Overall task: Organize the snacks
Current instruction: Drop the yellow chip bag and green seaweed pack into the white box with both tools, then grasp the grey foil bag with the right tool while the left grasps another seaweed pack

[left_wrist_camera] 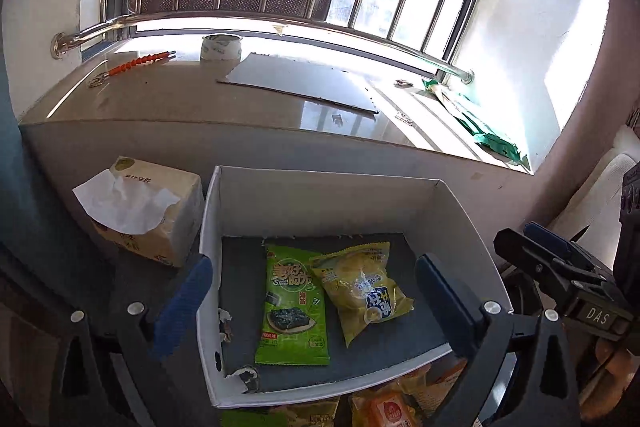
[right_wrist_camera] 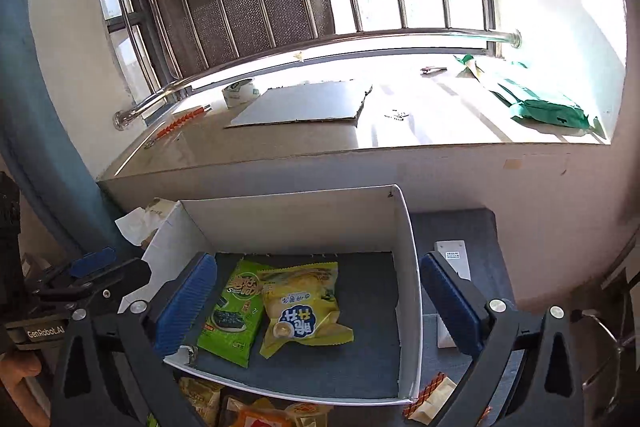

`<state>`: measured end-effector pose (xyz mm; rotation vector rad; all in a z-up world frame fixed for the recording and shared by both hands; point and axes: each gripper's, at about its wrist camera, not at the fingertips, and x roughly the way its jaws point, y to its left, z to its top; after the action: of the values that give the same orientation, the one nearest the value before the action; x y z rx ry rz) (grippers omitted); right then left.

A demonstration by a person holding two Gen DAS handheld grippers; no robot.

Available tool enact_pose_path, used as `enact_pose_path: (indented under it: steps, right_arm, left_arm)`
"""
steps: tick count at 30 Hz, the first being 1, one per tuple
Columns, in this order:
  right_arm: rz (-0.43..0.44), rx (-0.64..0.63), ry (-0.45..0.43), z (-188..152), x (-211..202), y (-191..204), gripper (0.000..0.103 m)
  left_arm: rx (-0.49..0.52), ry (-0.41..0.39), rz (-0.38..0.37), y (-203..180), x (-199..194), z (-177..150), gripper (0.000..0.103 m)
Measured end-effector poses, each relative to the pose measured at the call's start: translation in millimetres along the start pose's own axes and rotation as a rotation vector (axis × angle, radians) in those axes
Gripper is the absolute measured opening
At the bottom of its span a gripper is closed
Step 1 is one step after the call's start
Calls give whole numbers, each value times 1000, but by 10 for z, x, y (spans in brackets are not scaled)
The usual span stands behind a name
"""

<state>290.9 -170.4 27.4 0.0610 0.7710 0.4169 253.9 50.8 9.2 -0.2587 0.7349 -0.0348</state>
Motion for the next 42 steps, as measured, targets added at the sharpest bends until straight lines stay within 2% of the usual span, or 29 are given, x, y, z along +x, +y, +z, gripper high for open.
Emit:
enact_pose_path:
  steps: [3,5,7,10,12,16,21,25,28,34,42]
  right_arm:
    - [38,-52,27,-143,-100,84,103]
    - [68,-68,-11,-228,-254,119,103]
    - [63,-99,-32,-331,-395,165,103]
    - [39,-131,-41,-544,-577,208,103]
    - [65,-114,-48,-705,-733,175,103]
    - [81,-90,-56,-1049,-1078,118,103]
    - [50,-66,-87,-1611,-1481,4,103]
    - [42,-41,-81,-2006,-1734,-182,103]
    - [4,-36,-56,-2242,-1860,-312,103]
    - [24,85,2,-2565,-1874,-556,103]
    - [-16,59,78,-2625,-1533,-561,103]
  left_arm:
    - [10,-45,5,63,-164,-91,103]
    - [20,-91,-17,97,-332,-156,103]
    - [14,-122,-34,122,-508,-249,103]
    - [3,-87,-60,138,-744,-439,103]
    - [17,-89,-85,115,-912,-606,103]
    - [50,-189,-78,59,-1322,-1015,103]
    - [59,-151,-131,59,-1598,-1533,103]
    - [65,-119,-90,64,-1750,-1910,103]
    - [53,-114,-76,61,-1839,-2112,103]
    - [67,-93,-84,-42,-1819,-2279,103]
    - [96,-83,-88,-151,-1757,-2285,103]
